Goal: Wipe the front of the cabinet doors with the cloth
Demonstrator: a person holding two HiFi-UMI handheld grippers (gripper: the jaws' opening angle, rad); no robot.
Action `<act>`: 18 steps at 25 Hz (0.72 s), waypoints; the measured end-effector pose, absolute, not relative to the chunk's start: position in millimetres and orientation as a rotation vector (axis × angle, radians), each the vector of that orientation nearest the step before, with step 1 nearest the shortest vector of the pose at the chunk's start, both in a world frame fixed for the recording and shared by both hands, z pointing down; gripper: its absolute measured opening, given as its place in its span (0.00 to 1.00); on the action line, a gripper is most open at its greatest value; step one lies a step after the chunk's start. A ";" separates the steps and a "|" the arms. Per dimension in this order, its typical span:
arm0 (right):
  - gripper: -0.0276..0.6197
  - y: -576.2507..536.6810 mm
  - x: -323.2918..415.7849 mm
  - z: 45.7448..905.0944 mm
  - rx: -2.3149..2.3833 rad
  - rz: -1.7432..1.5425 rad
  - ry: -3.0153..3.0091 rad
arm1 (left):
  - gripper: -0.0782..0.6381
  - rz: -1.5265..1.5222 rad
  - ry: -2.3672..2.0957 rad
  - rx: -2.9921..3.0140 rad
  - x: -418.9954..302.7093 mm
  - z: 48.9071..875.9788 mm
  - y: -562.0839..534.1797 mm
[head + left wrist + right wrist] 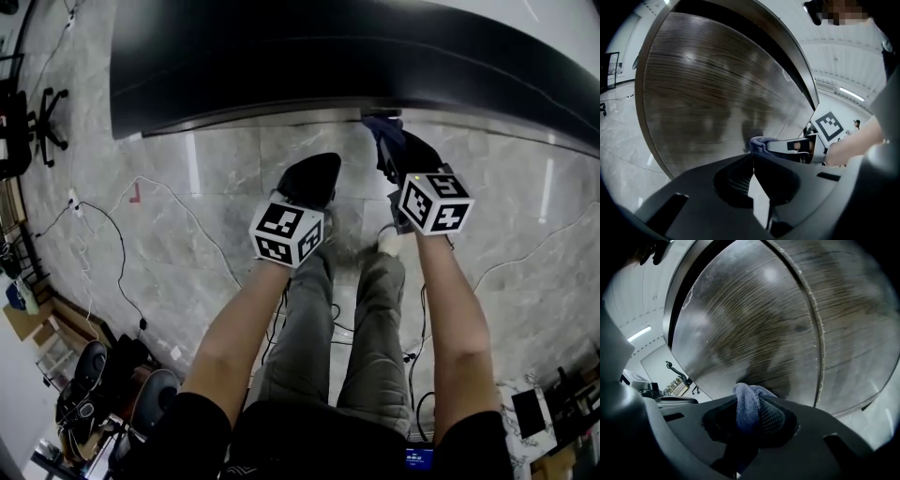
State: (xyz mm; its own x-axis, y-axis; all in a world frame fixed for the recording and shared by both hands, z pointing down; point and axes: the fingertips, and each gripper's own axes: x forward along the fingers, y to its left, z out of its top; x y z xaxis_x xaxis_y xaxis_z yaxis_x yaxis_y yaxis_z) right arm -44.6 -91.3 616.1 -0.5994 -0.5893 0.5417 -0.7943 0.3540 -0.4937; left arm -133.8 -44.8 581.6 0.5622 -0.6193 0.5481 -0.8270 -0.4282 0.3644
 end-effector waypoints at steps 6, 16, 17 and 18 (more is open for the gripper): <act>0.17 -91.3 -1.9 614.8 1.288 1.102 -2.330 | 0.12 0.468 -1.112 2.216 -92.8 580.8 -49.8; 0.17 -86.5 39.1 608.4 1.341 1.148 -2.334 | 0.12 0.488 -1.069 2.246 -50.1 572.9 -48.8; 0.17 -82.0 44.1 605.2 1.342 1.156 -2.341 | 0.12 0.490 -1.067 2.249 -44.0 570.3 -46.3; 0.17 -76.3 48.3 601.7 1.343 1.169 -2.348 | 0.12 0.491 -1.066 2.250 -38.9 568.0 -43.1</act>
